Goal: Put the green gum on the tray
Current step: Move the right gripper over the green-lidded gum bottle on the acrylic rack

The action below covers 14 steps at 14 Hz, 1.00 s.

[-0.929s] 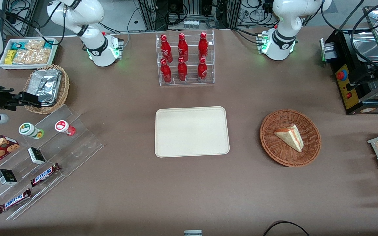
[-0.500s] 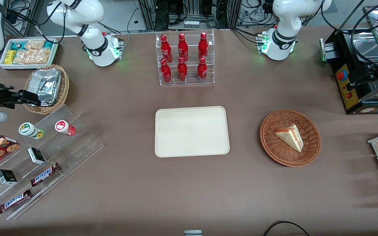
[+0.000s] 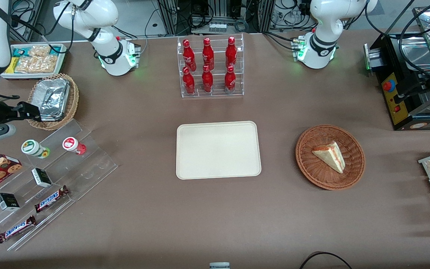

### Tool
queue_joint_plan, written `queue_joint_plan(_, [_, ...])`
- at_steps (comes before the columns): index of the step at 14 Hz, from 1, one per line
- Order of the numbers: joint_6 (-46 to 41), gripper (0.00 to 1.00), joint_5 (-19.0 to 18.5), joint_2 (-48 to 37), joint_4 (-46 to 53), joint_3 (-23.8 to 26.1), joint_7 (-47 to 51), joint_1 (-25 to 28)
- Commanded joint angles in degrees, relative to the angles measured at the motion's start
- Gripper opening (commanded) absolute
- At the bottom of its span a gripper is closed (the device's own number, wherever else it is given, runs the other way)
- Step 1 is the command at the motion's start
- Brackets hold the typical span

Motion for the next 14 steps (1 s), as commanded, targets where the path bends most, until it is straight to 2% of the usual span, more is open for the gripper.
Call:
queue_joint_plan(1, [9.45,1.0,-1.16,-4.23,-8.59,-0.15,-14.56,-2.93])
queue_joint_plan(3, [14.12,1.0,-1.16,-4.59,-11.33,-0.06,-23.53,-5.22])
queue_joint_plan(7, [21.07,1.0,1.03,-3.8,-15.1,-0.15,-32.87,-8.21])
queue_joint_plan(10, [25.91,1.0,6.21,-2.48,-18.19,-0.15,-39.72,-10.76])
queue_joint_plan(14, [30.3,1.0,7.54,-0.99,-20.47,-0.15,-41.5,-11.56])
